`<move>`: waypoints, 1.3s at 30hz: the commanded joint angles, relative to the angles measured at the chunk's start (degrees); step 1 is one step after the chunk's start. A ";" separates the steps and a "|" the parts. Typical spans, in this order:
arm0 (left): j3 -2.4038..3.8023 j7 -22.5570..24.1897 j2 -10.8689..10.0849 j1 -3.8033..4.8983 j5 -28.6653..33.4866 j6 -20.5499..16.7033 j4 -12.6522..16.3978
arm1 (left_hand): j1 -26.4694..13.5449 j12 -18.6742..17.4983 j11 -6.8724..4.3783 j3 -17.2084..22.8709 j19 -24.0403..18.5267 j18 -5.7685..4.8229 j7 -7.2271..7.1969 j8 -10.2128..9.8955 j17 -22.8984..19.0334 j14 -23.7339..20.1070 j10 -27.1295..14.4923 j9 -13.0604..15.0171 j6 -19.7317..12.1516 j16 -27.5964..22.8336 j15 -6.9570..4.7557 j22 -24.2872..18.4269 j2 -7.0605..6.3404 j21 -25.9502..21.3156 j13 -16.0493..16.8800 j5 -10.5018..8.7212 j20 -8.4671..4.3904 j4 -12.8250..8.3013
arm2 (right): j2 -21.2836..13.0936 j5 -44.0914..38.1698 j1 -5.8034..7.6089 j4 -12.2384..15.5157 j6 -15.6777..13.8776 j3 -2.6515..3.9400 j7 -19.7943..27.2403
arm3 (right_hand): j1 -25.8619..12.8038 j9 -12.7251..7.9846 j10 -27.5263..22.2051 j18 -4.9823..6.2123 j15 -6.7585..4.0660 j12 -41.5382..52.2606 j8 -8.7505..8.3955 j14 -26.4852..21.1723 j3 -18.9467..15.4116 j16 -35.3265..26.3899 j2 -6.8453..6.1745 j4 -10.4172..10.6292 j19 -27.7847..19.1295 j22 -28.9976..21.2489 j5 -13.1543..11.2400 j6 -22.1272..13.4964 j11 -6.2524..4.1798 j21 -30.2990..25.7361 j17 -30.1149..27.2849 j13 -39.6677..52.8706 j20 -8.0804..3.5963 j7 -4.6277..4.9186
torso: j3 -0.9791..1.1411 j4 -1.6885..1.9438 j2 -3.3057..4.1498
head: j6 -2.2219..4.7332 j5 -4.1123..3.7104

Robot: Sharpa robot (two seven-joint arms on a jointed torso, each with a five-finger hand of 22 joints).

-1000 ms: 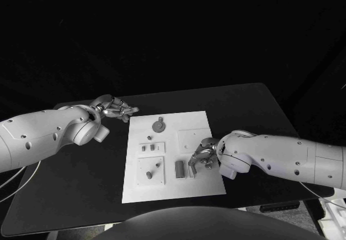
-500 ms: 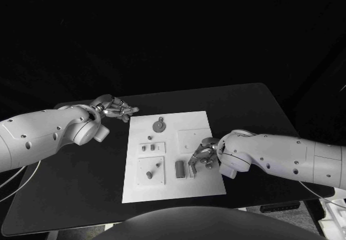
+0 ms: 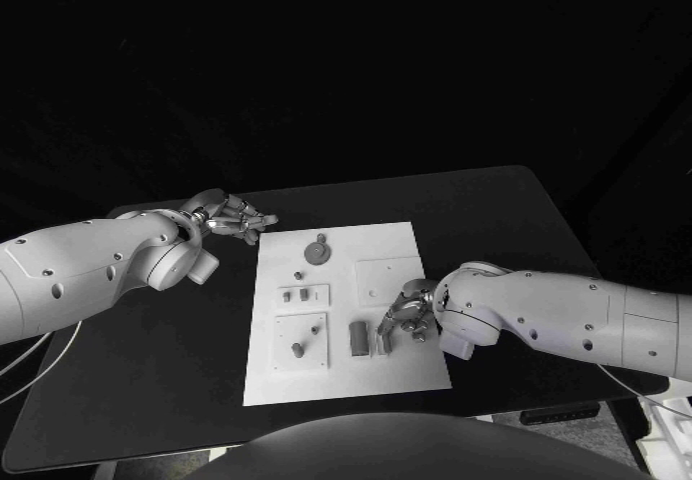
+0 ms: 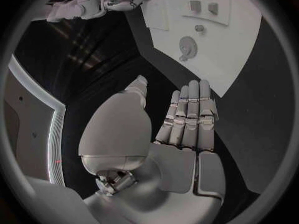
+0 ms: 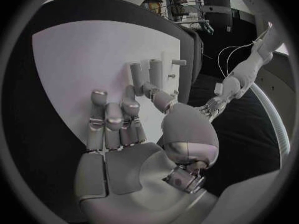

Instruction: Assemble the parts on the task board

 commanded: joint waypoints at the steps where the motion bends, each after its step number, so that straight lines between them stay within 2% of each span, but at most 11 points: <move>1: 0.03 0.18 0.01 0.09 -0.18 0.59 0.15 | 0.08 0.18 -0.10 -0.20 0.44 0.60 -0.16 -0.01 0.09 0.22 0.30 -0.06 0.20 -0.20 0.03 -0.06 -0.29 -0.39 -0.06 -0.27 0.03 -0.10 | 0.34 -0.65 -0.39 -0.17 1.50 -0.01 -0.08 | -0.54 -0.11 -0.05 0.74 -0.15 0.01 0.15 0.14 0.00 0.24 -0.09 0.42 0.19 1.00 0.20 0.01 -0.06 0.17 -0.08 -0.08 -0.17 0.26 | 0.00 0.04 -0.06 | 0.00 0.11; 21: 0.03 0.07 -0.04 0.09 -0.19 0.62 0.24 | -0.03 0.17 -0.10 -0.02 0.43 0.61 -0.16 -0.02 0.14 0.23 0.31 -0.11 0.21 -0.27 0.03 -0.10 -0.37 -0.39 -0.07 -0.26 0.02 -0.10 | 0.72 -0.42 -0.75 0.46 1.55 -0.01 0.70 | -0.54 -0.11 -0.05 0.74 -0.15 0.01 0.15 0.14 0.00 0.24 -0.09 0.42 0.19 1.00 0.20 0.01 -0.06 0.17 -0.08 -0.08 -0.17 0.26 | 0.01 0.00 -0.04 | 0.00 0.36; 22: 0.03 0.06 -0.04 0.09 -0.19 0.61 0.23 | -0.03 0.17 -0.10 -0.01 0.43 0.62 -0.16 -0.02 0.14 0.23 0.31 -0.11 0.21 -0.28 0.03 -0.10 -0.38 -0.39 -0.07 -0.26 0.02 -0.10 | 0.72 -0.47 -0.75 0.54 1.43 -0.01 0.78 | -1.78 -0.28 -0.39 0.74 -0.17 -0.17 -0.19 -0.08 -0.74 0.12 -3.00 0.88 0.03 0.97 0.17 -0.56 0.18 0.08 -0.10 -0.11 -0.05 0.47 | 0.02 0.00 -0.04 | 0.00 0.37; 23: 0.03 0.06 -0.04 0.09 -0.19 0.60 0.22 | -0.03 0.17 -0.10 -0.01 0.43 0.62 -0.16 -0.02 0.14 0.23 0.31 -0.11 0.21 -0.28 0.03 -0.10 -0.38 -0.39 -0.07 -0.26 0.03 -0.10 | 0.71 -0.54 -0.76 0.60 1.42 -0.01 0.91 | -1.84 -0.29 -0.41 0.74 -0.17 -0.17 -0.20 -0.09 -0.77 0.12 -3.15 0.90 0.03 0.97 0.17 -0.59 0.19 0.08 -0.11 -0.11 -0.05 0.48 | 0.03 0.00 -0.05 | 0.00 0.39; 24: 0.03 0.05 -0.05 0.09 -0.19 0.59 0.21 | -0.04 0.17 -0.10 0.00 0.43 0.62 -0.16 -0.03 0.15 0.23 0.31 -0.11 0.21 -0.28 0.03 -0.10 -0.38 -0.39 -0.07 -0.26 0.03 -0.10 | 0.68 -0.57 -0.76 0.68 1.35 -0.01 1.04 | -2.16 -0.38 -0.60 0.74 -0.24 -0.24 -0.28 -0.24 -0.76 0.05 -4.02 1.64 0.02 0.92 0.21 -0.69 0.30 0.01 -0.12 -0.10 -0.05 0.54 | 0.02 0.01 -0.05 | 0.00 0.40; 25: 0.03 0.05 -0.05 0.09 -0.20 0.60 0.21 | -0.04 0.17 -0.10 0.00 0.43 0.62 -0.16 -0.03 0.15 0.23 0.31 -0.11 0.21 -0.28 0.03 -0.11 -0.38 -0.39 -0.07 -0.26 0.03 -0.11 | 0.66 -0.64 -0.76 0.76 1.32 -0.01 1.09 | -3.04 -0.43 -0.79 0.74 -0.35 -0.16 -0.33 -0.40 -2.61 0.12 -3.81 1.42 -0.10 1.02 -0.12 -0.91 0.42 0.10 -0.05 0.01 -0.05 0.61 | 0.02 0.00 -0.06 | 0.00 0.42; 27: 0.03 0.04 -0.05 0.09 -0.21 0.59 0.21 | -0.04 0.17 -0.10 0.01 0.43 0.62 -0.16 -0.03 0.15 0.23 0.31 -0.11 0.21 -0.29 0.03 -0.11 -0.39 -0.39 -0.07 -0.26 0.03 -0.11 | 0.62 -0.75 -0.77 0.84 1.24 -0.01 1.14 | -3.46 -0.46 -0.95 0.74 -0.47 -0.12 -0.30 -0.55 -3.90 0.16 -4.00 1.25 -0.26 1.02 -0.01 -0.92 0.37 0.06 -0.01 0.07 -0.10 0.67 | 0.01 0.00 -0.06 | 0.00 0.42; 39: 0.03 -0.04 -0.09 0.09 -0.29 0.56 0.21 | -0.05 0.17 -0.10 0.05 0.42 0.62 -0.16 -0.03 0.16 0.23 0.31 -0.12 0.21 -0.30 0.03 -0.12 -0.42 -0.40 -0.07 -0.27 0.03 -0.11 | 0.40 -1.02 -0.77 0.93 1.28 -0.01 1.24 | -3.97 -0.65 -1.12 0.74 -0.73 -0.11 -0.30 -0.74 -4.80 0.19 -5.67 3.02 -0.30 0.89 0.15 -0.99 0.32 -0.13 -0.01 0.09 -0.26 0.65 | 0.00 0.01 -0.05 | 0.00 0.50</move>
